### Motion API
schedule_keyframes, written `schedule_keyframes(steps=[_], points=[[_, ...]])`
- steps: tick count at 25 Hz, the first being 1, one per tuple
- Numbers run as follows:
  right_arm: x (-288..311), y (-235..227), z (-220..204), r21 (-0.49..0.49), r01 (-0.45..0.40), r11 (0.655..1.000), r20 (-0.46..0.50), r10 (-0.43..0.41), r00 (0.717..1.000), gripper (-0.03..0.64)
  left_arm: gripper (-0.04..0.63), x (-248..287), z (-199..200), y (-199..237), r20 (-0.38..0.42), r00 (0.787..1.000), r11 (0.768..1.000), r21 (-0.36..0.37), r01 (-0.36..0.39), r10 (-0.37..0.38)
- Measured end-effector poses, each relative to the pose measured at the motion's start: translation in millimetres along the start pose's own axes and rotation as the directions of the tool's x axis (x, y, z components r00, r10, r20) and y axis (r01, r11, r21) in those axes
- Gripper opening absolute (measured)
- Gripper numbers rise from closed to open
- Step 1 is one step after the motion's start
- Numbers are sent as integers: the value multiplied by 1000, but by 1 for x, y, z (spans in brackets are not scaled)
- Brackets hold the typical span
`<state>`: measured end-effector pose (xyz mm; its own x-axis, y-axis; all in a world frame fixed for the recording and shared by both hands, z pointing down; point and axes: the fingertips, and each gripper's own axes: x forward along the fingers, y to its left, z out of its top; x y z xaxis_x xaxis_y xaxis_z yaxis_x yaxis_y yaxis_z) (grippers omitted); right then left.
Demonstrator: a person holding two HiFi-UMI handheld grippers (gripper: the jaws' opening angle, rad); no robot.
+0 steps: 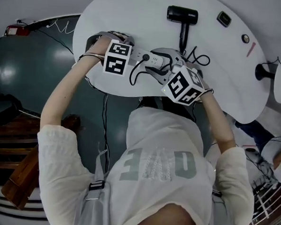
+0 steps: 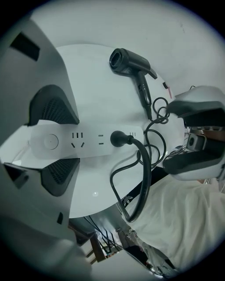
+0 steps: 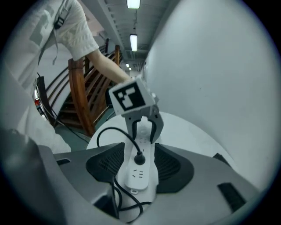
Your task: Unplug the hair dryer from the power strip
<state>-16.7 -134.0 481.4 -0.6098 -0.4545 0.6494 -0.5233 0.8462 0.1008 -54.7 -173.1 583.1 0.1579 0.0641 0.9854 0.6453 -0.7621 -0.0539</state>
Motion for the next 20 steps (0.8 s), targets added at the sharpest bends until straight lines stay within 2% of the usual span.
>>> schedule_keyframes(steps=[3,9,12,14,17,20], points=[[31,5,-22,-7,-41,999,-68,41,997,219,255,-2,-7,-1,-6,1000,1000,1,-3,3],[49,-1,-30,8,-46,999,-82,46,996,170,255,0,1,4,12,1000,1000,-17,-14,14],[56,0,-31,-50,-44,998,-97,39,995,103,255,-1,1,4,13,1000,1000,-18,-15,15],[56,1,-30,-70,-44,997,-98,37,994,92,255,-1,1,4,11,1000,1000,-18,-16,16],[56,-1,-30,-47,-43,998,-99,38,994,83,255,-1,1,4,10,1000,1000,-12,-18,18],[57,-4,-29,78,-73,994,-88,79,993,78,255,-1,0,5,8,1000,1000,-13,-23,23]])
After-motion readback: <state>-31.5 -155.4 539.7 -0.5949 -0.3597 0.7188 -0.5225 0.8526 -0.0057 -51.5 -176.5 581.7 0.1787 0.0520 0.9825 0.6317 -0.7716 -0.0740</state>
